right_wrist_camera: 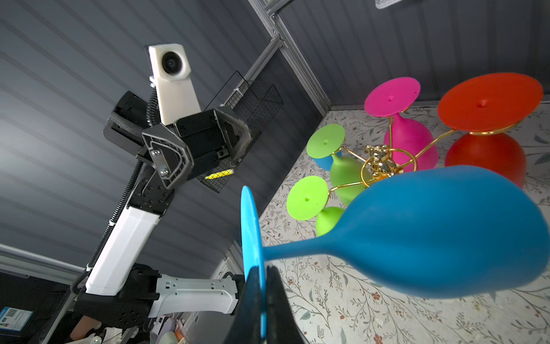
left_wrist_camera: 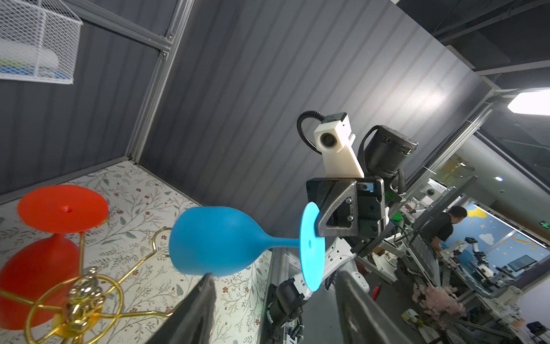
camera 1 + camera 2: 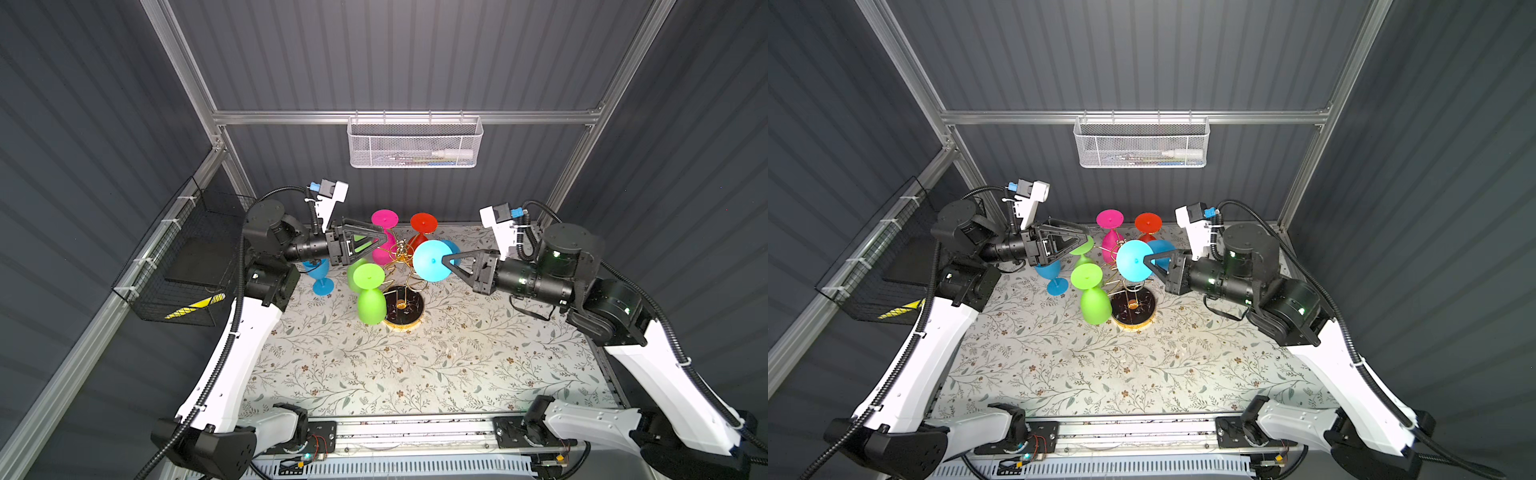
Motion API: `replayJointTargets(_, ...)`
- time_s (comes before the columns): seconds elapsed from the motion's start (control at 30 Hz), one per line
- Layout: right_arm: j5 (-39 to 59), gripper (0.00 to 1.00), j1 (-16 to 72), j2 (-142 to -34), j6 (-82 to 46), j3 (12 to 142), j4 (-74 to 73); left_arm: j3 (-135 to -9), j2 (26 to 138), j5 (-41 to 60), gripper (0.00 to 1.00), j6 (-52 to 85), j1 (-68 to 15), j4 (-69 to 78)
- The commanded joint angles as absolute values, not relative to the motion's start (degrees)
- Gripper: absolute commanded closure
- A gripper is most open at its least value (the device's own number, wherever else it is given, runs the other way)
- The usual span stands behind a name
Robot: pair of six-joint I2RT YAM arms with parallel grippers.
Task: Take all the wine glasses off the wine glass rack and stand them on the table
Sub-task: 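Grasp the cyan glass base with the left gripper while the right holds, then open and withdraw the right gripper while the left holds the glass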
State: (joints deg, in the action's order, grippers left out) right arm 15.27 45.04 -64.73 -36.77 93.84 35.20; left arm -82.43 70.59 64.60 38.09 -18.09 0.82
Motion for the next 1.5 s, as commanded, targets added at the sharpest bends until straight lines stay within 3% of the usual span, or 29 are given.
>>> replayJointTargets(0.0,16.68,1.0,45.17,-66.19,-35.45,96.48,33.33,-83.63,71.22,66.36,0.37,38.41,-20.79,1.07)
replayJointTargets(0.43,17.08,1.0,46.05,-68.11,-35.89,97.05,30.37,-83.95,74.42,65.28,0.41,42.13,-29.44,5.01)
replayJointTargets(0.53,16.66,1.0,46.05,-67.57,-35.91,96.17,29.47,-84.63,74.78,65.13,0.5,41.82,-30.71,3.72)
replayJointTargets(0.7,16.67,1.0,46.05,-67.4,-35.65,95.79,29.47,-85.4,74.97,65.06,0.8,42.56,-31.46,4.1)
replayJointTargets(0.93,16.53,1.0,46.12,-66.2,-35.39,93.97,28.9,-87.04,74.97,65.37,1.0,44.06,-31.49,4.13)
replayJointTargets(1.03,15.16,0.73,46.05,-64.73,-34.11,93.7,29.69,-88.34,74.82,66.49,1.0,44.76,-31.44,3.97)
replayJointTargets(1.2,8.6,0.44,45.97,-57.98,-27.2,91.52,31.98,-92.02,75.53,70.45,1.0,44.37,-31.46,1.45)
replayJointTargets(1.3,2.72,0.3,45.88,-52.54,-20.28,87.72,30.69,-93.48,76.19,72.79,1.0,44.52,-31.44,0.71)
replayJointTargets(1.47,-4.65,0.15,45.88,-46.18,-5.92,80.72,24.49,-96.4,77.47,74.38,1.0,43.42,-31.38,-2.52)
